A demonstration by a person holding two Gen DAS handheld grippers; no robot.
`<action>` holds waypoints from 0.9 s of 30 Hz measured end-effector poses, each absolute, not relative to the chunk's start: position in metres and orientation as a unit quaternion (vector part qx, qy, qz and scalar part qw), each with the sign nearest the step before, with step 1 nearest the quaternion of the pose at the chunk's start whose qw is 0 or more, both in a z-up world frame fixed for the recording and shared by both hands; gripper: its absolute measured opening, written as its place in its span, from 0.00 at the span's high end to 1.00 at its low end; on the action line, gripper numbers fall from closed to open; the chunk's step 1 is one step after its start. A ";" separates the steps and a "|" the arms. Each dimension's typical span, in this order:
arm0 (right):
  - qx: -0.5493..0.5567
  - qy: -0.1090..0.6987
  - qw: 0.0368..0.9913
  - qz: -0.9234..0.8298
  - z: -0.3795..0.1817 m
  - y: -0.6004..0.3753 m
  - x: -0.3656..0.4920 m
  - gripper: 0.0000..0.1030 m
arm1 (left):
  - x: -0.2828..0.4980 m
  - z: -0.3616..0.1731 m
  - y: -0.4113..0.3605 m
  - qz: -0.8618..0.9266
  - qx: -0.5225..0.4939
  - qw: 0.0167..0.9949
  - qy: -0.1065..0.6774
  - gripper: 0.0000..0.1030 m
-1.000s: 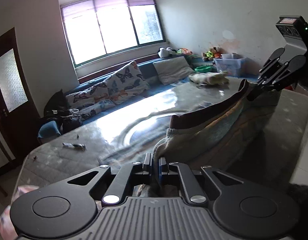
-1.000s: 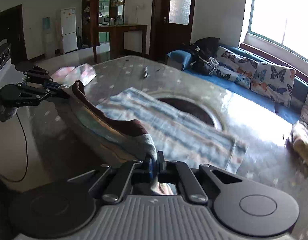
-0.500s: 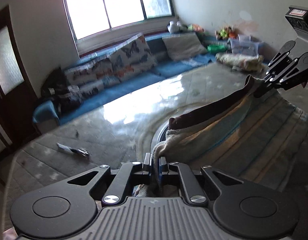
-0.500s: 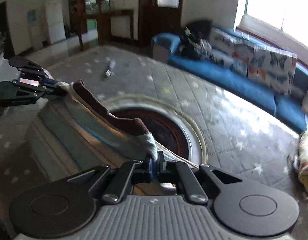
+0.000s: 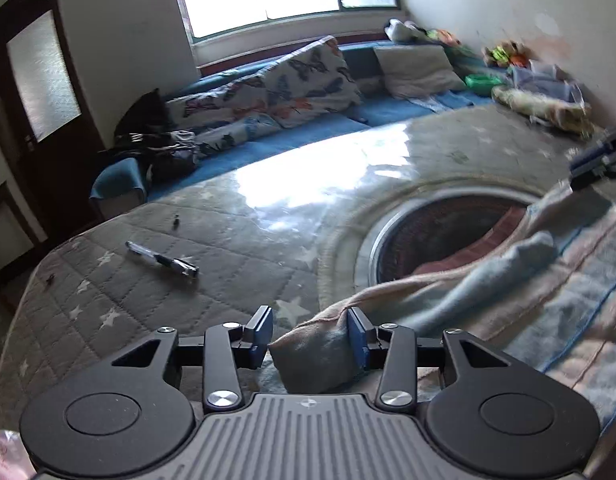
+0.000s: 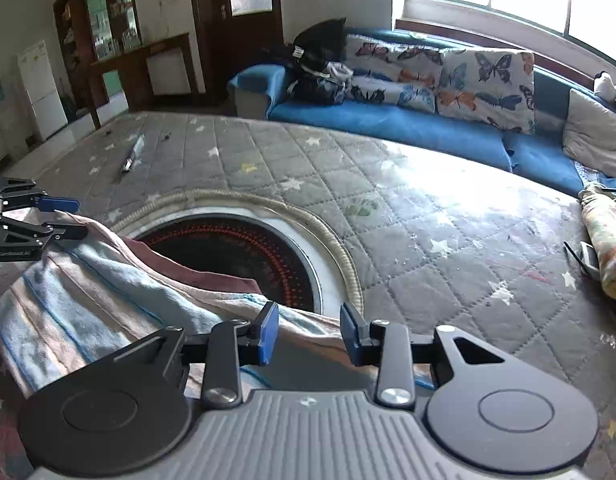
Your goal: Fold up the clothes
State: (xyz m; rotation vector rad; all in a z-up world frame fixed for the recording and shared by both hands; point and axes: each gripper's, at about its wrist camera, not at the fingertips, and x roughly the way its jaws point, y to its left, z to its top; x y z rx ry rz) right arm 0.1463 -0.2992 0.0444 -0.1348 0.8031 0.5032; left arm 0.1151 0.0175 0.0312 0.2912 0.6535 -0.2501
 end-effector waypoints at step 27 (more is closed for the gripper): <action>-0.023 0.416 0.882 0.223 0.007 -0.233 0.159 0.82 | 0.144 0.007 -0.045 -0.172 0.088 0.913 0.359 0.79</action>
